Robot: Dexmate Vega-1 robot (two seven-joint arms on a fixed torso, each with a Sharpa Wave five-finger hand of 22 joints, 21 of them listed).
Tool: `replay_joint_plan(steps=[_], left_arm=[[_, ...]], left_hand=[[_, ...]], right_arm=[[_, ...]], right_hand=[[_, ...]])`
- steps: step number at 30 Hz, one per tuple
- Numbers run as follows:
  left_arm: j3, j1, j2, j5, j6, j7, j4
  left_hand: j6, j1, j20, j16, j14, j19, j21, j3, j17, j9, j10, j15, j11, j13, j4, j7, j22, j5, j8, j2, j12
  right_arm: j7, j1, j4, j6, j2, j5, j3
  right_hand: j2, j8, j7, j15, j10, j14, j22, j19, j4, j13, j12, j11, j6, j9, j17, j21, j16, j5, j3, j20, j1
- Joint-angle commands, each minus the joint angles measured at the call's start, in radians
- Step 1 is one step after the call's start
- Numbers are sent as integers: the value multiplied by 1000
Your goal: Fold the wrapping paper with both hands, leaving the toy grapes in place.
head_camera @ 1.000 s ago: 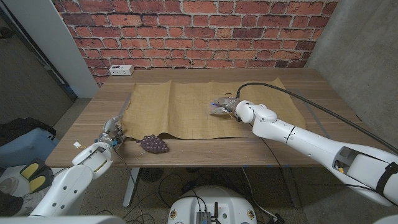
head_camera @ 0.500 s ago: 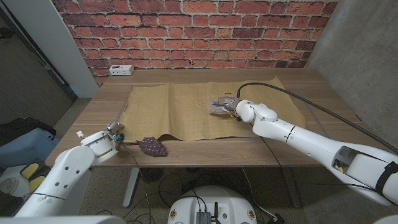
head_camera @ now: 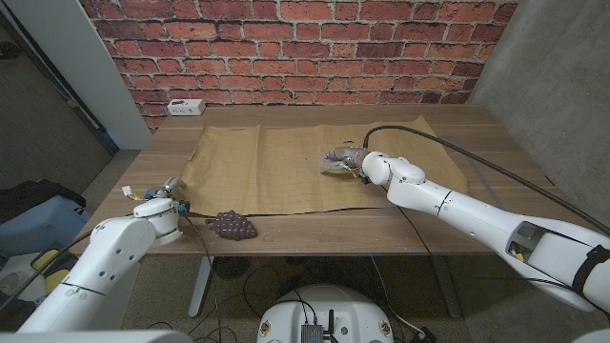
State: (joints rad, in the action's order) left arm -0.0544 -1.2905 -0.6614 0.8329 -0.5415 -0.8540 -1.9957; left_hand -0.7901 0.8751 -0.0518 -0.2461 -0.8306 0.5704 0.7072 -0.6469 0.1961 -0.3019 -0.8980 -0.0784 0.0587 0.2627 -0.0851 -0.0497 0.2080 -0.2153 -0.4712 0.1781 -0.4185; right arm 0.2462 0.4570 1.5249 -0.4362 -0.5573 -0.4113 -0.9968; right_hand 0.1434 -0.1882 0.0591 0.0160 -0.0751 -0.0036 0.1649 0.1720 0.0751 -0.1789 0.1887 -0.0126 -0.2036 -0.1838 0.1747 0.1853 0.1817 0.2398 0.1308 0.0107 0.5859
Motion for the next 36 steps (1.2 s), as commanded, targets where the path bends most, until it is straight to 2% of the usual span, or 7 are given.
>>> replay_joint_plan(steps=[1, 6, 7, 8, 11, 26, 36], left_arm=[[108, 103, -137, -181, 253, 390, 48], [138, 151, -151, -201, 254, 414, 41], [143, 158, -154, -204, 255, 420, 40], [147, 164, -156, -206, 256, 423, 38], [157, 181, -159, -206, 261, 442, 35], [170, 196, -232, -290, 285, 484, -30], [74, 117, -262, -324, 242, 427, -116]], left_hand=[[-18, 1, 0, 7, 8, -15, 0, -2, 2, -10, -11, -5, 4, 8, -3, 1, 2, 4, -12, -9, -8], [-19, -1, 1, 8, 10, -22, 0, -1, 2, -15, -15, -9, 10, 12, -5, 3, 0, 4, -16, -10, -8], [-20, -1, 1, 8, 10, -22, 1, -1, 2, -16, -15, -9, 8, 13, -6, 5, 0, 4, -18, -10, -8], [-21, -1, 1, 8, 9, -24, 1, -2, 2, -17, -16, -10, 9, 14, -7, 4, 0, 4, -19, -11, -8], [-26, 0, 3, 8, 9, -27, 1, -1, 1, -20, -19, -12, 10, 17, -10, 5, -1, 4, -23, -13, -9], [-54, 7, 3, 14, 16, -58, -2, -1, -3, -35, -42, -27, 10, 31, -35, 5, -4, 1, -45, -24, -15], [-72, 10, 7, 18, 11, -59, 4, -5, -9, -46, -62, -31, 4, 42, -50, 2, -5, -6, -59, -29, -22]], right_arm=[[-32, 0, -40, 27, 11, 40, 24], [-65, 22, -11, -7, -4, 51, 47], [-74, 28, 1, -17, -10, 48, 51], [-85, 35, 13, -30, -15, 46, 56], [-136, 60, 51, -63, -32, 30, 71], [-357, 165, 130, -256, -42, 6, 141], [-369, 166, 150, -320, -71, 22, 146]], right_hand=[[-3, -1, -2, -2, -3, 3, 5, 27, 5, -5, 4, 0, -2, -2, 3, 8, 4, 2, 0, 14, -4], [1, -1, -1, -1, -1, 3, 5, 27, 0, -5, 4, 2, -3, -2, 5, 8, 5, 2, 0, 18, -12], [2, -1, 0, 1, -1, 1, 5, 23, -3, -5, 4, 1, -2, -2, 6, 6, 5, 1, 0, 42, -17], [3, 0, -1, -1, 0, 3, 4, 26, -4, -5, 4, 1, -2, -2, 5, 6, 5, 0, -1, 86, -23], [2, -1, 4, -1, -1, 8, 4, 26, -3, -5, 5, 2, -5, -2, 4, 6, 7, -1, -1, 111, -25], [15, -15, 10, 11, -49, 55, 4, 28, -14, -5, 17, 13, -56, -1, 7, 6, 21, -3, 4, 88, -44], [19, -13, 11, 16, -51, 60, 4, 40, -13, -5, 14, 14, -60, -1, 6, 10, 19, -4, 11, 75, -43]])
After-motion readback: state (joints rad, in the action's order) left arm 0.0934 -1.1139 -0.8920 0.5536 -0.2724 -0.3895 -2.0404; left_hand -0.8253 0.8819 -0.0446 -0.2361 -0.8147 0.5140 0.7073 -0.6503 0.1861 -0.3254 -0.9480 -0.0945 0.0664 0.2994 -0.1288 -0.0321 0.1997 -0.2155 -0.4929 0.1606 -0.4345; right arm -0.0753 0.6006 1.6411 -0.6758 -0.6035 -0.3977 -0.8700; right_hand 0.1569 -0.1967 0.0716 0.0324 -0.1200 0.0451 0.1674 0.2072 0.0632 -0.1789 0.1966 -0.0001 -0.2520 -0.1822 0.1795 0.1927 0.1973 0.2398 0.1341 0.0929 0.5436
